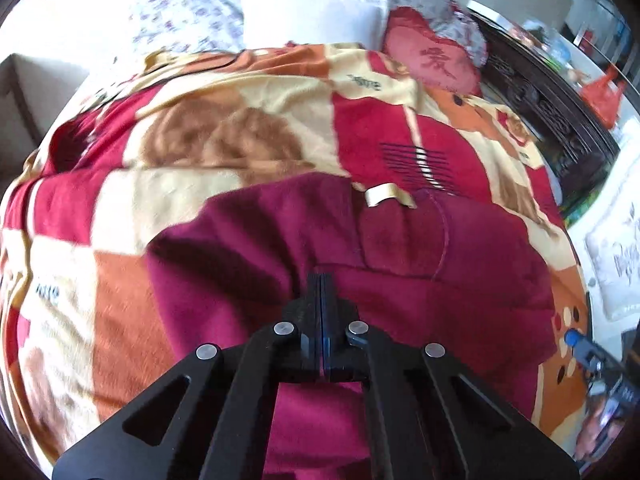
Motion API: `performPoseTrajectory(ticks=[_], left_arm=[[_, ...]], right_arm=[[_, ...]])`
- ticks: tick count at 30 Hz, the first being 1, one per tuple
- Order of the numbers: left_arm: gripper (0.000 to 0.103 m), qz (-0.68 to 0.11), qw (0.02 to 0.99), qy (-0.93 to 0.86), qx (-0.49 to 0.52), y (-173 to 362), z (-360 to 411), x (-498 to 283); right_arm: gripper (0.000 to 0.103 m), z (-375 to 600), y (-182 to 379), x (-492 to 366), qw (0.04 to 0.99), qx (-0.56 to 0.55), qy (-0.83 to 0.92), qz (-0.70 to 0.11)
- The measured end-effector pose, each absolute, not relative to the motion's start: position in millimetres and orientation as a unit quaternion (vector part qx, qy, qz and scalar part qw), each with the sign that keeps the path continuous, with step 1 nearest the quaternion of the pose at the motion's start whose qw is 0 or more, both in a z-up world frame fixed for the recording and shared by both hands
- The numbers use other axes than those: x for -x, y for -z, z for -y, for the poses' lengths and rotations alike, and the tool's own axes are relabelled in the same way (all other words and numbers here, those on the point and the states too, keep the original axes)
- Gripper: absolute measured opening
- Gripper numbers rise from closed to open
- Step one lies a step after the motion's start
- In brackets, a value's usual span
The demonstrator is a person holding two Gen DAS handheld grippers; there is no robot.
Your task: Fold small clothes
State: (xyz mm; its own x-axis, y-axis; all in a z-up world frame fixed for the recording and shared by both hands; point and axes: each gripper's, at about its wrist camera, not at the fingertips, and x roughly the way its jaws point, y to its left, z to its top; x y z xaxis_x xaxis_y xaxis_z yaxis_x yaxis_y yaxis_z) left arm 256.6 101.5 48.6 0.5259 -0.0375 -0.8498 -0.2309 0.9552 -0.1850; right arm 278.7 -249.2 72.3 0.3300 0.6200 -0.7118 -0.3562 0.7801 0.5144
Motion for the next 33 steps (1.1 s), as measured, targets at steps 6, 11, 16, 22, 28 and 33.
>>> performPoseTrajectory(ticks=[6,11,16,22,28,33], left_arm=[[0.005,-0.488,0.854,-0.083,0.160,-43.7,-114.6,-228.9],[0.020,-0.479,0.855,-0.112,0.164,-44.6,-132.0,-205.8],[0.023,-0.487,0.845,-0.129,0.177,-33.3,-151.0,-183.6],[0.023,-0.493,0.833,-0.146,0.203,-17.6,-174.1,-162.8],[0.023,-0.484,0.832,-0.154,0.223,-18.7,-184.5,-151.9],[0.024,-0.477,0.836,-0.147,0.228,-24.3,-181.1,-145.6]], right_arm=[[0.054,157.5,-73.2,-254.9,0.788,-0.032,-0.382,-0.482],[0.054,62.6,-62.8,-238.6,0.786,0.070,-0.420,-0.447],[0.052,4.4,-35.3,-247.1,0.771,0.129,-0.432,-0.450],[0.019,22.4,-28.1,-262.8,0.763,0.085,-0.429,-0.476],[0.019,35.9,-46.5,-267.0,0.769,0.072,-0.426,-0.472],[0.024,16.6,-47.6,-252.3,0.765,0.096,-0.434,-0.466]])
